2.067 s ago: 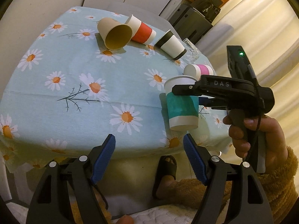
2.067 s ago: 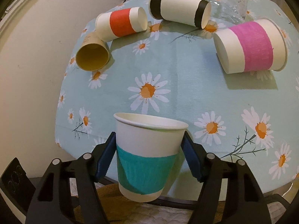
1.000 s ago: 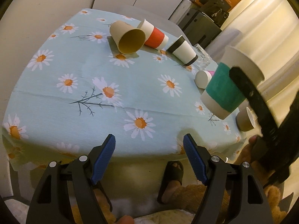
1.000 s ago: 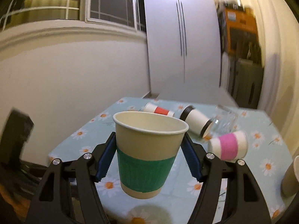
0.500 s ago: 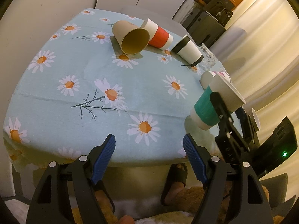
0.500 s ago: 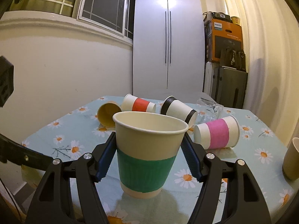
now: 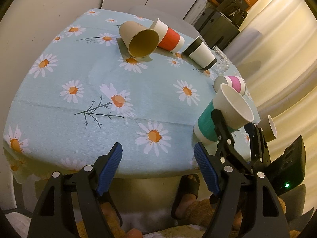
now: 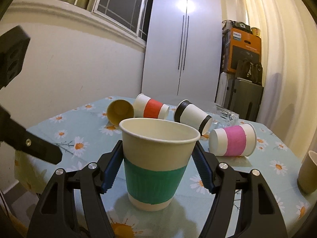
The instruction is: Flip cup upright
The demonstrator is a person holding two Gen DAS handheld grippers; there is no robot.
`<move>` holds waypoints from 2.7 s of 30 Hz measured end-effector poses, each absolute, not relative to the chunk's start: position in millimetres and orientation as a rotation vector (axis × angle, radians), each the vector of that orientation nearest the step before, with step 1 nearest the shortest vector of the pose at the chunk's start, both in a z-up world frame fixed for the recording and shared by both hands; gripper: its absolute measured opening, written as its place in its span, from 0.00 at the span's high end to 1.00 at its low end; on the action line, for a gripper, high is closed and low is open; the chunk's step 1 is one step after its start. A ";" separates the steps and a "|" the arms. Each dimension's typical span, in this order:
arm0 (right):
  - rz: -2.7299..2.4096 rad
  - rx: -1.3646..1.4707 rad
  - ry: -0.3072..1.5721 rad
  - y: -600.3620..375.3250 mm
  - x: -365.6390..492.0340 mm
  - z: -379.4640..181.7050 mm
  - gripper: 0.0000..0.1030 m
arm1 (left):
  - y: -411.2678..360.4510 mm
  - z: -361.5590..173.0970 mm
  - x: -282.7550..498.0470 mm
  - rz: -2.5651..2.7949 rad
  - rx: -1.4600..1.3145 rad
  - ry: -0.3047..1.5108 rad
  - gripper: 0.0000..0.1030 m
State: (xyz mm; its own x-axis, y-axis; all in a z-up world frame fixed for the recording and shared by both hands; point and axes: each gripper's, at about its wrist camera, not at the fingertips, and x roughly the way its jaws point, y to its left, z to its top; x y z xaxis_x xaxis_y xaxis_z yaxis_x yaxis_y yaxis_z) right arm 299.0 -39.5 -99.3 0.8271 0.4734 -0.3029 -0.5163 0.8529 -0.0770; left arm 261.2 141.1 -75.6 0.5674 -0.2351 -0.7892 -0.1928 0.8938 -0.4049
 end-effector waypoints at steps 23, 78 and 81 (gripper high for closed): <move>0.536 -0.144 0.356 -59.7 284.5 -82.1 0.13 | 147.0 -70.0 251.4 -0.007 -0.491 0.944 0.29; 0.516 -0.024 0.266 -254.3 89.4 33.7 0.05 | -9.8 4.7 31.1 -0.063 -0.023 0.443 0.06; 0.522 -0.016 0.255 -256.8 83.8 29.8 0.05 | -7.9 4.2 23.9 -0.063 -0.032 0.426 0.06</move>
State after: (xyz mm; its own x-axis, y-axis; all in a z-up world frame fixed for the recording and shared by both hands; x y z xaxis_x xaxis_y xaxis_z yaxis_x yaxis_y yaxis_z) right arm 83.8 -256.8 29.8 0.8362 0.4909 -0.2445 -0.4948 0.8676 0.0495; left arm 23.9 -7.9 4.2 0.9089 -0.0674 -0.4116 0.0539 0.9976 -0.0445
